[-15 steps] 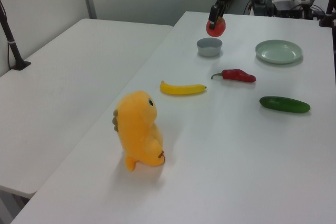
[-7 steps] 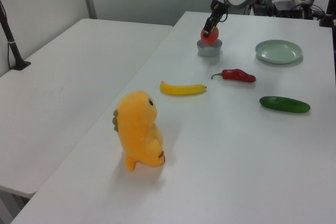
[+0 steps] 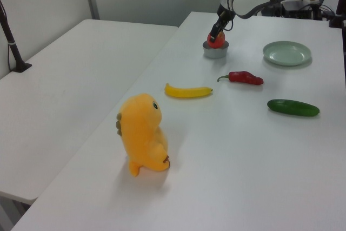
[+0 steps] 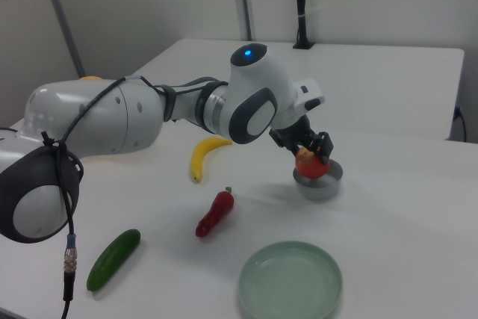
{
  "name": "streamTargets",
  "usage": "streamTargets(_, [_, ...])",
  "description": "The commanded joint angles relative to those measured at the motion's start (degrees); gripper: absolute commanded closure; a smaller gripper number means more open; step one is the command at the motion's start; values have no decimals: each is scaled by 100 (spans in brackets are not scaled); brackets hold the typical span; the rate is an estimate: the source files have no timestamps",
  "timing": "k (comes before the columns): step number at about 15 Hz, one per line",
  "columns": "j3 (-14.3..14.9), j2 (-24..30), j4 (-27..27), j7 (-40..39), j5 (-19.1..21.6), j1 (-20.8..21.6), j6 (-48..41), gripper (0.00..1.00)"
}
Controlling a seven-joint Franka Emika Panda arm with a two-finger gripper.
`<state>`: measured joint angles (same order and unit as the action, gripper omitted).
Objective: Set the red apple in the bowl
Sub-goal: 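Lower the apple into the grey bowl and open the gripper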
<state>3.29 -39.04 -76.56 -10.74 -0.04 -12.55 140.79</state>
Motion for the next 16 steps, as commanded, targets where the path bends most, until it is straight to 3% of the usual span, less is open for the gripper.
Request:
streamTargets(1, [102, -77, 80, -314, 110, 7, 62, 73])
streamTargets(2, [111, -129, 80, -314, 110, 7, 62, 69])
streamTargets(3, [111, -147, 80, -306, 110, 7, 62, 57])
streamTargets(4, [111, -156, 80, -297, 110, 7, 62, 35])
streamTargets(7, [111, -148, 80, -271, 110, 16, 62, 9])
streamTargets(9, [111, -130, 80, -271, 110, 16, 62, 1])
streamTargets(13, [111, 62, 71, -271, 128, 16, -8, 0])
streamTargets(16, [76, 598, -104, -271, 128, 42, -428, 0])
